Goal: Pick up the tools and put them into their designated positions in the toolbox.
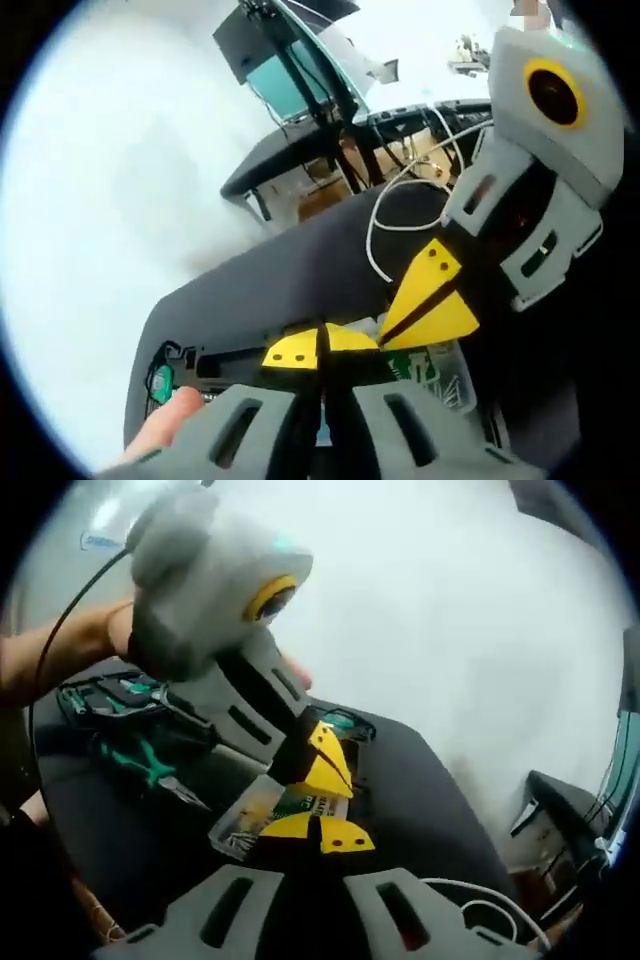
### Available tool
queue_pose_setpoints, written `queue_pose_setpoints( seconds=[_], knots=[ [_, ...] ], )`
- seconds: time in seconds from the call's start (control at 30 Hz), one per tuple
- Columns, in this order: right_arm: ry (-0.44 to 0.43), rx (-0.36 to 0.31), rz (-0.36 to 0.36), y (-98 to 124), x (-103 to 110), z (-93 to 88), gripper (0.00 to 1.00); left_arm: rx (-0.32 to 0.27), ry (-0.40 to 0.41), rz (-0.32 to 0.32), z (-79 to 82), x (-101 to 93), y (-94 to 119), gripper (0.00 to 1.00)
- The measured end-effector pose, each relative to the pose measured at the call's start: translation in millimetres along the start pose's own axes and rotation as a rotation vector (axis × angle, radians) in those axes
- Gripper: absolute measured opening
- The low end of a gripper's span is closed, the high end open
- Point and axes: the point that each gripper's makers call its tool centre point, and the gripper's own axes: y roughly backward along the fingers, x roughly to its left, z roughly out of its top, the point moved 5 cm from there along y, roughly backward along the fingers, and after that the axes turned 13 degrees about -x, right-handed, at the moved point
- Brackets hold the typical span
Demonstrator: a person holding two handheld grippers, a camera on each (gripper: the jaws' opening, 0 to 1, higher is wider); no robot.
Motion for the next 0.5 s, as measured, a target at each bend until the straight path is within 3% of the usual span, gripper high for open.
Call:
queue_pose_setpoints(
  seconds=[0.17, 0.2, 0.23, 0.27, 0.3, 0.33, 0.37, 0.4, 0.43, 0.47, 0.5],
  knots=[
    [-0.043, -0.069, 0.059, 1.5, 2.4, 1.2, 0.00, -0.022, 0.044, 0.045, 4.9, 0.6, -4.2, 0.00],
    [-0.046, -0.034, 0.058, 10.1, -3.5, 3.1, 0.00, -0.019, 0.042, 0.051, 5.6, -0.3, -5.2, 0.00],
    [-0.087, -0.032, -0.008, 15.7, -14.4, 6.2, 0.00, -0.014, 0.041, 0.065, 4.3, 1.1, -4.8, 0.00],
    [-0.128, -0.149, -0.136, 17.5, -39.2, 17.6, 0.00, -0.010, 0.042, 0.070, 4.9, 0.0, -5.7, 0.00],
    [-0.124, -0.139, -0.159, 17.4, -45.9, 16.8, 0.00, -0.010, 0.042, 0.072, 4.1, 0.4, -3.8, 0.00],
    [-0.034, -0.010, -0.197, 9.4, -63.0, -0.6, 0.00, -0.008, 0.049, 0.066, 4.3, 1.6, -3.3, 0.00],
    [0.002, 0.016, -0.163, 3.5, -61.8, -6.9, 0.00, -0.003, 0.056, 0.064, 4.7, 2.3, -3.6, 0.00],
    [-0.006, 0.052, -0.081, -12.1, -53.0, -23.5, 0.00, 0.011, 0.049, 0.071, 1.9, 4.5, -2.1, 0.00],
    [-0.024, 0.078, -0.042, -18.3, -47.0, -32.1, 0.00, 0.068, 0.007, 0.095, -4.5, 8.3, 0.6, 0.00],
    [-0.061, -0.009, -0.075, -20.9, -52.5, -23.6, 0.00, 0.184, -0.085, 0.129, -22.0, 18.1, 4.9, 0.00],
    [-0.099, 0.024, -0.024, -22.7, -47.8, -23.8, 0.00, 0.235, -0.137, 0.129, -30.8, 20.6, 8.0, 0.00]
  ],
)
